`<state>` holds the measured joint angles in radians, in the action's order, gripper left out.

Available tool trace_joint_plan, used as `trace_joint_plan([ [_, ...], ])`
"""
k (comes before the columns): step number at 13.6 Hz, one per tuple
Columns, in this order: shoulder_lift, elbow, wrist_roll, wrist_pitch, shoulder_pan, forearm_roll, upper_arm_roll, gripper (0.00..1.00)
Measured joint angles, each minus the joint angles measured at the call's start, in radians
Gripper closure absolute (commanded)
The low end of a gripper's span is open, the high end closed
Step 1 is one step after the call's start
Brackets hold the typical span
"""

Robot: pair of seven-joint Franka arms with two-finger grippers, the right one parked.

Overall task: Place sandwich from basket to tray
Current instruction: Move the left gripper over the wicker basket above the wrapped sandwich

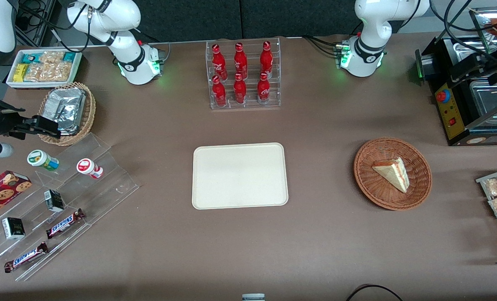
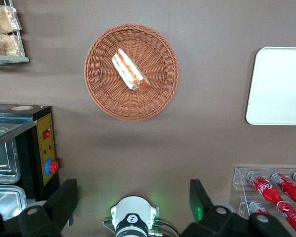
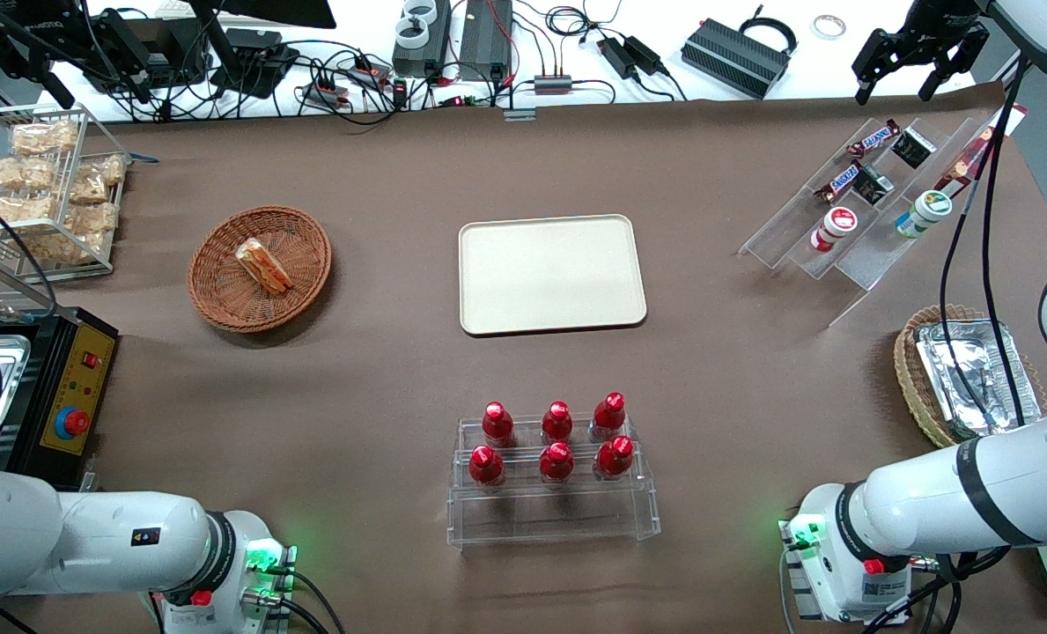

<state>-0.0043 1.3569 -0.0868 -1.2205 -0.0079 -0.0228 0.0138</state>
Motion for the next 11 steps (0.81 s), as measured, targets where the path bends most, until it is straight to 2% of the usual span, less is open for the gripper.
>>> trace_joint_plan([
  [6, 0.029, 0.010, -0.012, -0.001, 0.000, 0.011, -0.005, 0.00],
  [11, 0.082, 0.092, -0.192, -0.085, 0.000, 0.035, -0.012, 0.00],
])
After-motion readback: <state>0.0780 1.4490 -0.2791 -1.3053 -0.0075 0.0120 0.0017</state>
